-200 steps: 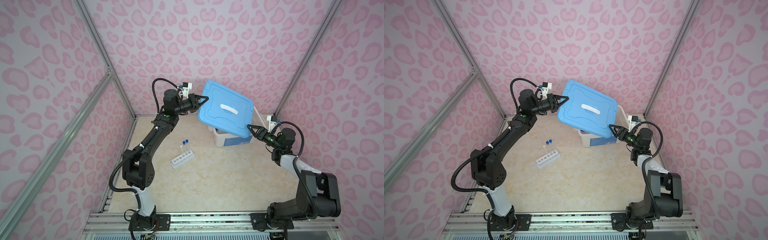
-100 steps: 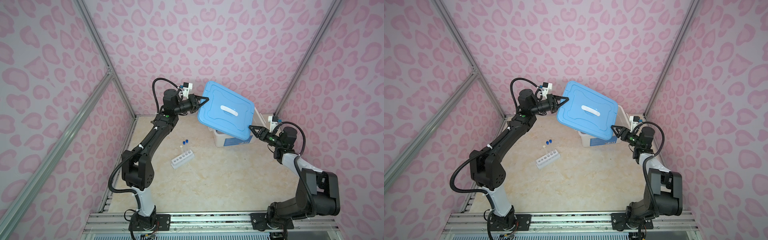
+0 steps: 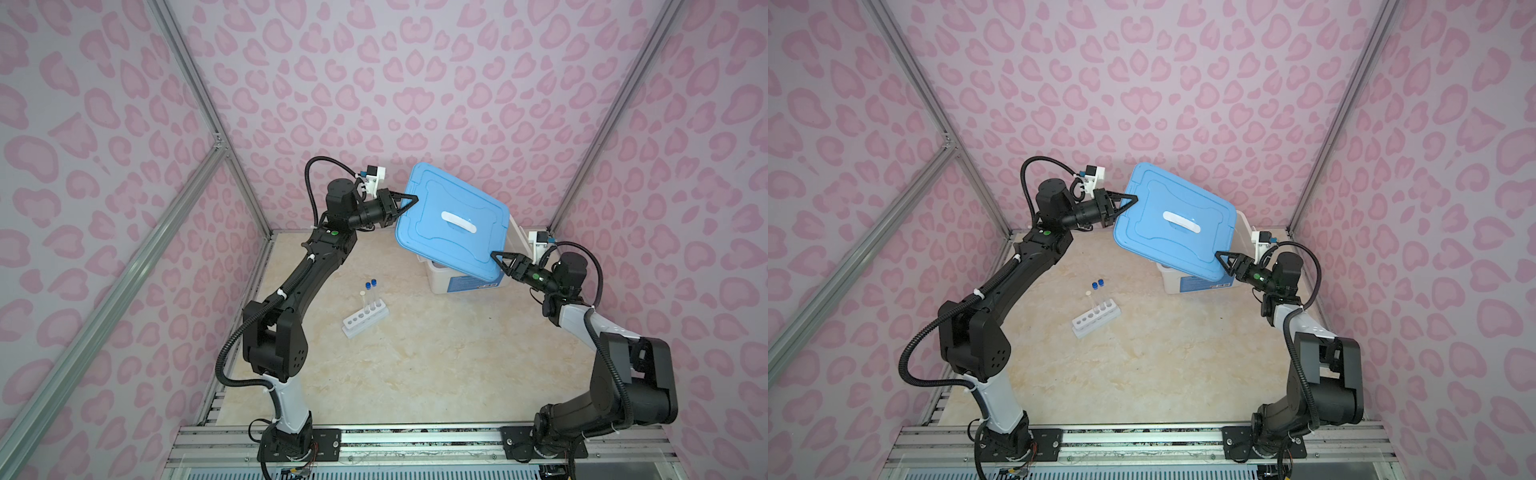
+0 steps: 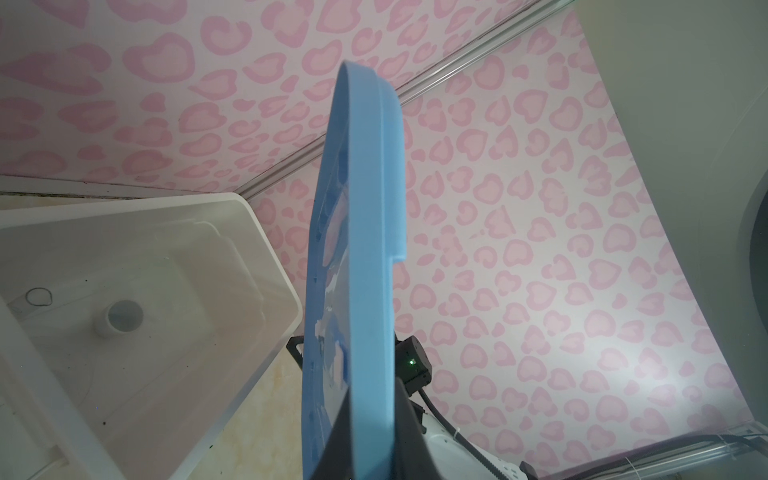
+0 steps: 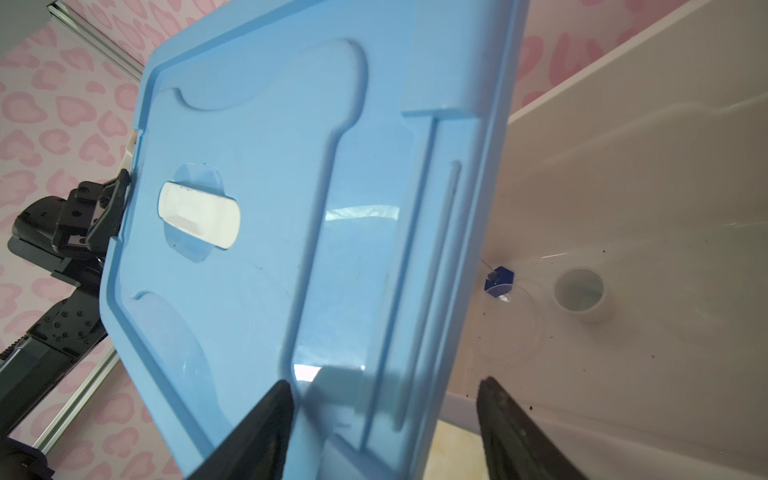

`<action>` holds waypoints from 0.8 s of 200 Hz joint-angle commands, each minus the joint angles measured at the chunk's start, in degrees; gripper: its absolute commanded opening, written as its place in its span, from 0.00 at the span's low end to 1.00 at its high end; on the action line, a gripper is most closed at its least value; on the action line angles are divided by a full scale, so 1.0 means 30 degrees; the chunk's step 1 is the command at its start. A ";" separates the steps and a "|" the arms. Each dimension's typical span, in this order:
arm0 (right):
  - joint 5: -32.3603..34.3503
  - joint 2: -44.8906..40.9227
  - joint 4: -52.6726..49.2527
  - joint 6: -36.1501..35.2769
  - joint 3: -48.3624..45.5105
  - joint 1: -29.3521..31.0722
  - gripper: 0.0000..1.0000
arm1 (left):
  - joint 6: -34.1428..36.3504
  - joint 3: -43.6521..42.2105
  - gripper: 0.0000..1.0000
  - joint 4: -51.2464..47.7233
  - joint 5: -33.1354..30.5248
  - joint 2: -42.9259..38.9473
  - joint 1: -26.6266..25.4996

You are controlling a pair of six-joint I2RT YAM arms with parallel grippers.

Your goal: Organize the chemistry lab equipment

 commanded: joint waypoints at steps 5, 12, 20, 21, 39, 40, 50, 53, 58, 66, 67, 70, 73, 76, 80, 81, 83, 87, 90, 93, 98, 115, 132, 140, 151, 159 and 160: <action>-0.0511 0.0498 0.2683 0.1383 0.0025 0.0113 0.70 | 0.0000 0.0045 0.04 0.1102 0.0282 -0.0436 0.0006; -0.0559 0.0627 0.3279 0.1819 0.0032 0.0155 0.70 | -0.0007 0.0009 0.04 0.1127 0.0282 -0.0404 -0.0011; -0.0643 0.0774 0.3885 0.2264 0.0038 0.0229 0.69 | -0.0029 -0.0047 0.04 0.1198 0.0260 -0.0319 -0.0021; -0.0644 0.0792 0.3923 0.2292 0.0028 0.0237 0.69 | -0.0033 -0.0047 0.04 0.1208 0.0256 -0.0316 -0.0034; -0.0834 0.1113 0.5238 0.3294 0.0047 0.0379 0.62 | -0.0053 -0.0076 0.04 0.1384 0.0253 -0.0070 -0.0060; -0.0841 0.1123 0.5317 0.3335 0.0047 0.0385 0.62 | -0.0045 -0.0061 0.04 0.1388 0.0253 -0.0060 -0.0053; -0.0935 0.1210 0.5734 0.3667 0.0010 0.0377 0.59 | 0.0022 0.0017 0.04 0.1391 0.0253 0.0106 -0.0062; -0.0962 0.1215 0.5743 0.3693 0.0010 0.0349 0.58 | 0.0022 0.0034 0.04 0.1392 0.0260 0.0163 -0.0048; -0.0968 0.1180 0.5695 0.3690 0.0038 0.0362 0.56 | 0.0077 0.0119 0.04 0.1367 0.0255 0.0274 -0.0050; -0.0985 0.1165 0.5527 0.3646 0.0076 0.0337 0.55 | 0.0196 0.0222 0.04 0.1291 0.0231 0.0428 -0.0055; -0.0990 0.1148 0.5506 0.3628 0.0076 0.0335 0.54 | 0.0211 0.0234 0.04 0.1298 0.0227 0.0453 -0.0065; -0.0995 0.1119 0.5433 0.3590 0.0106 0.0333 0.54 | 0.0203 0.0263 0.04 0.1278 0.0202 0.0536 -0.0059; -0.1010 0.1112 0.5350 0.3556 0.0132 0.0333 0.53 | 0.0198 0.0274 0.04 0.1276 0.0199 0.0598 -0.0055; -0.1012 0.1081 0.5234 0.3529 0.0150 0.0340 0.53 | 0.0223 0.0308 0.04 0.1275 0.0169 0.0683 -0.0065; -0.1024 0.1077 0.5087 0.3482 0.0206 0.0311 0.53 | 0.0241 0.0331 0.04 0.1275 0.0165 0.0768 -0.0049; -0.1025 0.1060 0.5066 0.3443 0.0215 0.0308 0.53 | 0.0249 0.0347 0.04 0.1275 0.0165 0.0799 -0.0062; -0.1025 0.1048 0.4992 0.3421 0.0243 0.0319 0.52 | 0.0254 0.0381 0.04 0.1275 0.0165 0.0843 -0.0050; -0.1025 0.1053 0.4821 0.3358 0.0290 0.0266 0.52 | 0.0263 0.0441 0.04 0.1275 0.0165 0.0974 -0.0046; -0.1025 0.1045 0.4684 0.3303 0.0334 0.0270 0.51 | 0.0257 0.0472 0.04 0.1275 0.0165 0.1063 -0.0064; -0.1065 0.1047 0.4557 0.3249 0.0387 0.0226 0.51 | 0.0278 0.0469 0.04 0.1275 0.0165 0.1125 -0.0063; -0.1052 0.1055 0.4350 0.3153 0.0438 0.0189 0.50 | 0.0371 0.0522 0.04 0.1250 0.0137 0.1252 -0.0069; -0.1009 0.1079 0.3635 0.2828 0.0674 0.0048 0.49 | 0.0694 0.0685 0.04 0.0918 -0.0179 0.1804 -0.0069; -0.0948 0.1188 0.2891 0.2452 0.0953 -0.0098 0.48 | 0.0681 0.1061 0.05 0.0931 -0.0295 0.2530 -0.0081; -0.0885 0.1198 0.2383 0.2197 0.1139 -0.0190 0.47 | 0.0688 0.1210 0.05 0.0908 -0.0326 0.2826 -0.0077; -0.0793 0.1242 0.1389 0.1636 0.1456 -0.0322 0.47 | 0.0803 0.1384 0.07 0.0768 -0.0431 0.3190 -0.0076; -0.0669 0.1222 0.0583 0.1177 0.1731 -0.0419 0.47 | 0.0920 0.1415 0.08 0.0641 -0.0577 0.3380 -0.0106; -0.0642 0.1250 0.0485 0.1119 0.1754 -0.0439 0.46 | 0.0940 0.1402 0.08 0.0636 -0.0587 0.3394 -0.0105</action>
